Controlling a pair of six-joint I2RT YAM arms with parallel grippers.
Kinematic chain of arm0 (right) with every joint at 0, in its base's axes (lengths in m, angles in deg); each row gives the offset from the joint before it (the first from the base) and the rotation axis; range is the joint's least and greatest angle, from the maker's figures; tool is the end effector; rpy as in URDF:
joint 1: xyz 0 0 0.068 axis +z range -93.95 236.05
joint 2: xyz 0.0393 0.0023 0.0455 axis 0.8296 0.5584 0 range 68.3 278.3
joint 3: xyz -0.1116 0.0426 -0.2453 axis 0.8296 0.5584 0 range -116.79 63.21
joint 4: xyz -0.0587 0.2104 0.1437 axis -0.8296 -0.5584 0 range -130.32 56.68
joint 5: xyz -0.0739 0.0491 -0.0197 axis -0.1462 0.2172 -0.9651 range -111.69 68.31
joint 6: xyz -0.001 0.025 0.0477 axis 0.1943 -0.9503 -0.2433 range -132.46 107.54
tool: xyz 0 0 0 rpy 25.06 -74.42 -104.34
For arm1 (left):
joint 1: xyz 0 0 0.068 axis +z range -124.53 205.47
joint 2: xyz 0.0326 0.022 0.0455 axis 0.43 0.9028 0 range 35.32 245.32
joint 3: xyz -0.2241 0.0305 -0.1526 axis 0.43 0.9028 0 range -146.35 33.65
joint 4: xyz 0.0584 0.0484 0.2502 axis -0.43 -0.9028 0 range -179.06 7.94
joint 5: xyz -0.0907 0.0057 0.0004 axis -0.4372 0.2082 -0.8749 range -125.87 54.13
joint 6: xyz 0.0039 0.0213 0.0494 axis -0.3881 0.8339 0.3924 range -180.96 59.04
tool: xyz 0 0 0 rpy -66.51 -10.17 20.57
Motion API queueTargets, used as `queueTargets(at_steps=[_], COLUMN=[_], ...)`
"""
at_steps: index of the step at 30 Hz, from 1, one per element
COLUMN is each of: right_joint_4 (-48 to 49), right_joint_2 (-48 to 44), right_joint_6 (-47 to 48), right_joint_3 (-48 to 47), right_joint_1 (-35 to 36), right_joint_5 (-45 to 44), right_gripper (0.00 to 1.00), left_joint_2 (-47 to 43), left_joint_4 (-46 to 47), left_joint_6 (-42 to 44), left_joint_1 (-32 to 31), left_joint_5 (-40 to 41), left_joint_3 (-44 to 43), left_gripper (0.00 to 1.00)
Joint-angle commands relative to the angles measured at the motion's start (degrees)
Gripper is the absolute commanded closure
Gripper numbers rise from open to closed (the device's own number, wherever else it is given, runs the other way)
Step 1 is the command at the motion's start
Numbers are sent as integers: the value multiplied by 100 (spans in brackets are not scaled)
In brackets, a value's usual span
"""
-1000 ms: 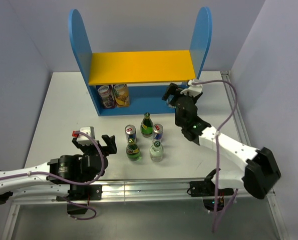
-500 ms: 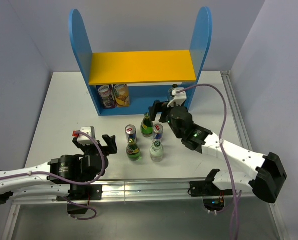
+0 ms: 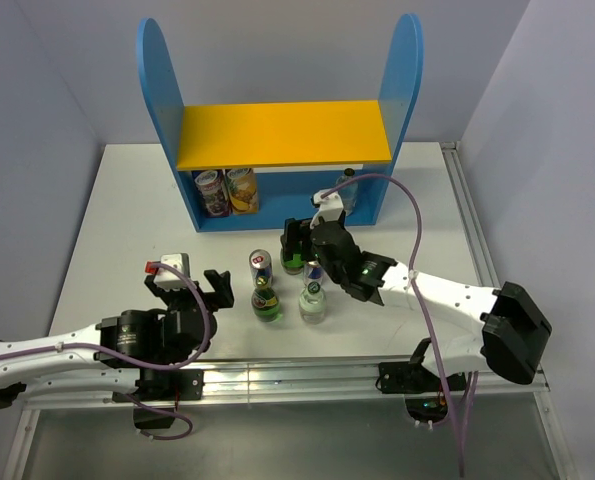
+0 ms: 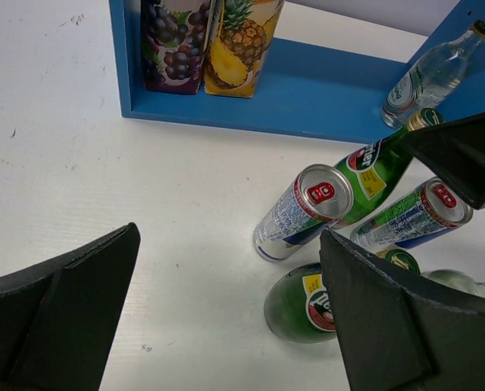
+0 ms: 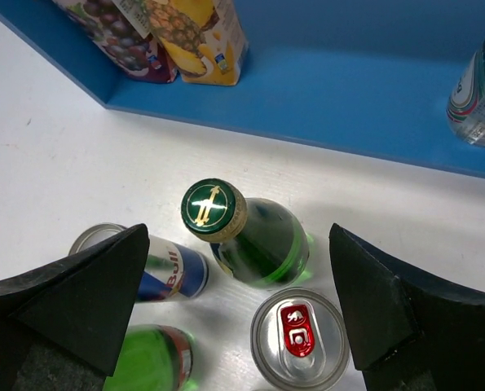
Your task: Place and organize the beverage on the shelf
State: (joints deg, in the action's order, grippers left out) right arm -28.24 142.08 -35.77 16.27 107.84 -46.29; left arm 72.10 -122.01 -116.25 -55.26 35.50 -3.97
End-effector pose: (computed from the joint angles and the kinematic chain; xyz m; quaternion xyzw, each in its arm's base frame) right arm 0.1915 0.2193 0.2705 -0.0831 0.8134 0.1941 0.5420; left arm 0.0525 -0.1118 0.2814 -0.0830 0.7706 -0.1263 0.6191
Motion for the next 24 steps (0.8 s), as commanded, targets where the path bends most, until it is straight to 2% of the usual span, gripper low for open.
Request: queueTargets(at_steps=[1, 9, 14, 17, 18, 20, 21, 22, 24], right_joint_4=[256, 476, 573, 591, 573, 538, 520, 494, 476], right_joint_2=[154, 558, 839, 980, 1015, 1086, 1112, 1121, 1121], right_joint_6=[-77, 19, 90, 107, 107, 107, 81, 81, 90], right_joint_3=[-281, -377, -553, -667, -685, -746, -764, -764, -764], right_joint_1=[42, 42, 42, 33, 42, 42, 42, 42, 42], right_joint_5=[-176, -405, -502, -519, -537, -537, -554, -563, -607], right_gripper=[3, 21, 23, 43, 57, 70, 87, 97, 100], left_joint_2=[-74, -118, -144, -153, -170, -171, -179, -179, -197], left_joint_4=[92, 66, 57, 39, 22, 22, 22, 22, 22], left_joint_6=[-17, -43, -70, -79, -87, -96, -96, -96, -96], left_joint_1=[-13, -22, -22, -22, -22, -22, -22, -13, -22], left_joint_5=[52, 52, 61, 61, 70, 61, 70, 70, 70], left_joint_3=[-140, -140, -140, -140, -140, -140, -140, -140, -140], left_gripper=[1, 1, 1, 1, 1, 1, 1, 1, 1])
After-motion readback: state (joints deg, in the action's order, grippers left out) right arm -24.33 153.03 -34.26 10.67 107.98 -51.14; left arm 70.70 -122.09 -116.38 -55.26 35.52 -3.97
